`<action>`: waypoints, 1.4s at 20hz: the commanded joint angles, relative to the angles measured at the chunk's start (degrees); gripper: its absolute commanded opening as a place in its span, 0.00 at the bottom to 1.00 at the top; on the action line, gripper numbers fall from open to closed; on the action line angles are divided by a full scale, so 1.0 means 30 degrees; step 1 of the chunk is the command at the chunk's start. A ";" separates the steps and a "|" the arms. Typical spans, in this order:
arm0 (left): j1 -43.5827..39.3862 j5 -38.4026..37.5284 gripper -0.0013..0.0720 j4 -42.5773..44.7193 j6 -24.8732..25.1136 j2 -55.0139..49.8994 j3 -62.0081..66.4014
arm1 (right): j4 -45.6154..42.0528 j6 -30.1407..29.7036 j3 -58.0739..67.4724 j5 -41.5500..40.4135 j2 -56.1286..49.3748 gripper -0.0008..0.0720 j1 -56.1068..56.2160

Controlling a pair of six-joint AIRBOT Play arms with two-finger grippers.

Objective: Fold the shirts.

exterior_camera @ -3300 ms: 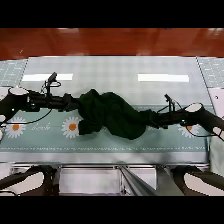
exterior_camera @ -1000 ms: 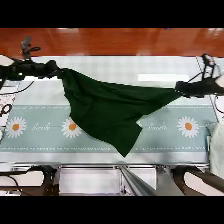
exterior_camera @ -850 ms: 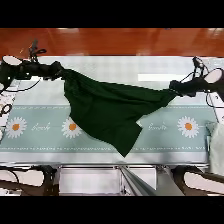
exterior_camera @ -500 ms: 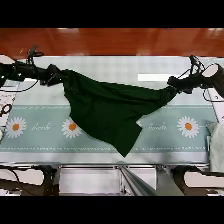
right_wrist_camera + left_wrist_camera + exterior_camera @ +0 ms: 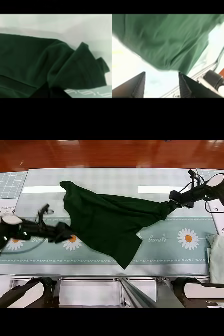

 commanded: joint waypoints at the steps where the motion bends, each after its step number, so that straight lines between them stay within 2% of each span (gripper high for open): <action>1: -0.1180 0.1974 0.70 -0.0670 -0.1333 0.1260 -0.3366 | 0.0867 -0.0568 0.0029 0.0437 -0.0007 0.05 -0.0022; 4: -0.3497 0.4000 0.70 -0.2244 -0.1552 0.1093 -0.3475 | 0.1078 -0.0619 0.0029 0.0386 -0.0007 0.04 -0.0022; 6: -0.5034 0.5654 0.70 -0.2739 -0.2565 0.0576 -0.3432 | 0.1078 -0.0619 0.0029 0.0277 -0.0007 0.05 -0.0022; 16: -0.8684 0.8087 0.70 -0.4517 -0.2353 -0.3592 -0.0058 | 0.1290 -0.0663 0.0029 -0.0080 -0.0007 0.05 -0.0015; 17: -0.9063 0.8021 0.64 -0.4503 -0.1974 -0.4036 0.0634 | 0.1326 -0.0656 0.0029 -0.0095 -0.0007 0.05 -0.0022; 18: -0.9282 0.7730 0.18 -0.4510 -0.1115 -0.4452 0.1333 | 0.1341 -0.0648 0.0029 -0.0087 -0.0007 0.04 -0.0022; 19: -0.9282 0.7242 0.04 -0.4510 -0.0619 -0.4736 0.2018 | 0.1406 -0.0641 0.0029 0.0029 0.0000 0.05 -0.0022; 22: -0.8094 0.4495 0.04 -0.4291 0.0721 -0.4430 0.4393 | 0.1501 -0.0772 0.0036 0.0423 0.0648 0.05 -0.0087; 24: -0.6258 0.3002 0.04 -0.4291 0.0940 -0.3410 0.6397 | 0.1508 -0.0758 0.0823 0.0452 0.1741 0.04 -0.0306; 28: -0.1654 0.2244 0.04 -0.4299 0.1421 -0.0248 1.1555 | 0.1501 -0.0736 0.5428 0.1173 0.4218 0.05 -0.0437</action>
